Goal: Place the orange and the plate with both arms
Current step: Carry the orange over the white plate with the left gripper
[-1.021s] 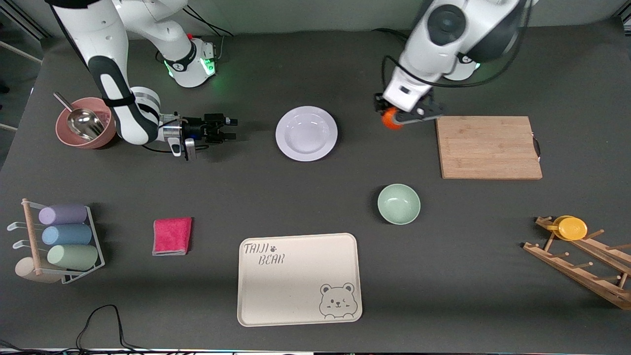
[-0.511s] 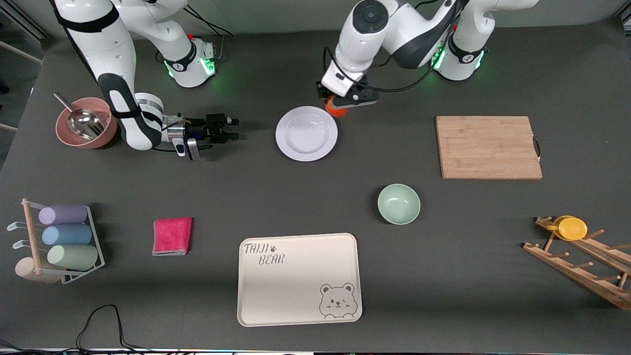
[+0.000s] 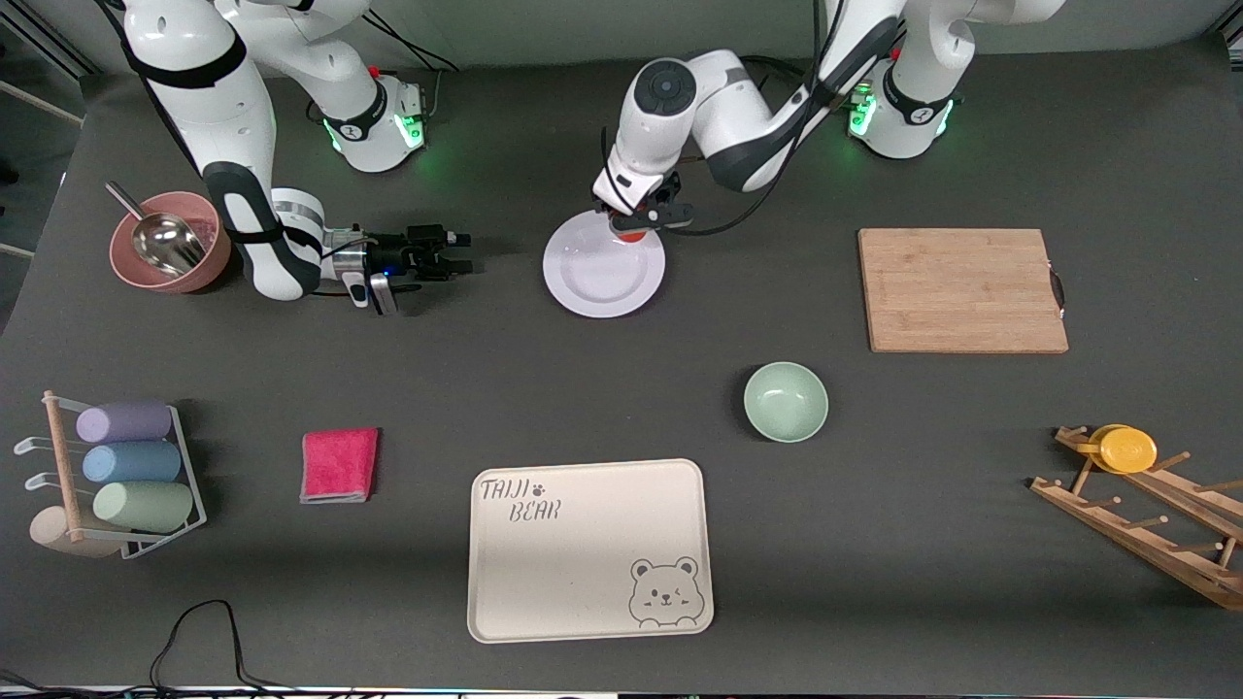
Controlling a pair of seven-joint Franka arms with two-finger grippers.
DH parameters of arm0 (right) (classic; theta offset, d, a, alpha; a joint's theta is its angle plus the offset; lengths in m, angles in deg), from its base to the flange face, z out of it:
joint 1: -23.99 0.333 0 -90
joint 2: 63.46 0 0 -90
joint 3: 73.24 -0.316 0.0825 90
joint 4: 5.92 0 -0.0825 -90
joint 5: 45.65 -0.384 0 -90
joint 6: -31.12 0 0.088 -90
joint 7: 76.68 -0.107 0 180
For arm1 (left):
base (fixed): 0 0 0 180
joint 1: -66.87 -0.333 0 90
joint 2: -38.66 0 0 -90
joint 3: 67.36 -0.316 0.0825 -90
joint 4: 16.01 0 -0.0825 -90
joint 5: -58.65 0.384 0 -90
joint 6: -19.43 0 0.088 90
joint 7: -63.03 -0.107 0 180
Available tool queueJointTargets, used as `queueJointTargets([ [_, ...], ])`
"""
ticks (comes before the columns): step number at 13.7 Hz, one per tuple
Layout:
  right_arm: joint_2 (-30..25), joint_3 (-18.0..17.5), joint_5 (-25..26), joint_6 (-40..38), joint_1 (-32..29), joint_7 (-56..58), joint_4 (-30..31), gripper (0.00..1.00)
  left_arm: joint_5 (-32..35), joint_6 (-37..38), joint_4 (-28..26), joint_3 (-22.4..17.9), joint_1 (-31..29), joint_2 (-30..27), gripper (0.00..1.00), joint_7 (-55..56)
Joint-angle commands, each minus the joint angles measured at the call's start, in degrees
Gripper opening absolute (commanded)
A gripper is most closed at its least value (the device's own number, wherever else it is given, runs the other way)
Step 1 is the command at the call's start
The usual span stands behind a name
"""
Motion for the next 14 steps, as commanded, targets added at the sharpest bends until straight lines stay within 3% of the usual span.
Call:
queueJointTargets([
  [1,2.04,0.62,-1.42,-1.48,0.2,1.16,-0.66,0.99,4.84,0.77,6.96,-3.83,4.48,6.55,0.17,4.44],
  [4,2.13,0.62,-1.33,-1.48,0.11,1.08,-0.75,0.74,6.44,1.3,12.33,-12.27,13.71,9.99,0.17,7.18],
  [6,2.13,0.62,-1.42,-1.48,0.11,1.08,-0.75,0.59,6.53,1.13,12.51,-13.17,15.05,11.04,0.17,7.18],
  [12,2.13,0.88,-1.42,-1.48,0.11,0.99,-0.75,0.45,6.88,0.86,13.74,-14.92,17.42,13.42,0.23,7.27],
  [14,2.22,0.88,-1.42,-1.31,0.11,0.9,-0.84,0.42,6.88,0.42,13.83,-16.68,19.09,13.6,0.29,7.27],
])
